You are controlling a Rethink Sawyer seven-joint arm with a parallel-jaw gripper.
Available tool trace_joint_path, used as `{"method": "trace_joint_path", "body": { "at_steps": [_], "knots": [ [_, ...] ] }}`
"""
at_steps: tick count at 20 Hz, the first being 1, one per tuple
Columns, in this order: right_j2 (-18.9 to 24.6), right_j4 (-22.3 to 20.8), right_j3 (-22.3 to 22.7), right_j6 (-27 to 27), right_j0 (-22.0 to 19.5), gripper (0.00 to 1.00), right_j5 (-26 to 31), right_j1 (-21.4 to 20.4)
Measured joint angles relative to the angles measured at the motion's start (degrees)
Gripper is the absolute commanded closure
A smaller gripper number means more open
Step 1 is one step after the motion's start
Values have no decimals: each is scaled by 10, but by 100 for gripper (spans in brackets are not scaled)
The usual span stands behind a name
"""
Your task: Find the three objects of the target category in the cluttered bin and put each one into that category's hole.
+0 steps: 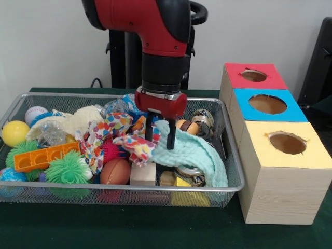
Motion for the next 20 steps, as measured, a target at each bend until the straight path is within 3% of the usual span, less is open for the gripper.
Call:
{"method": "trace_joint_path", "body": {
  "at_steps": [6, 14, 20],
  "knots": [
    [-27, 0, 0, 0, 57, 0, -1, 15],
    [-59, 7, 0, 0, 104, 0, -8, 24],
    [-97, 45, 0, 0, 149, 0, -18, 32]
  ]
}}
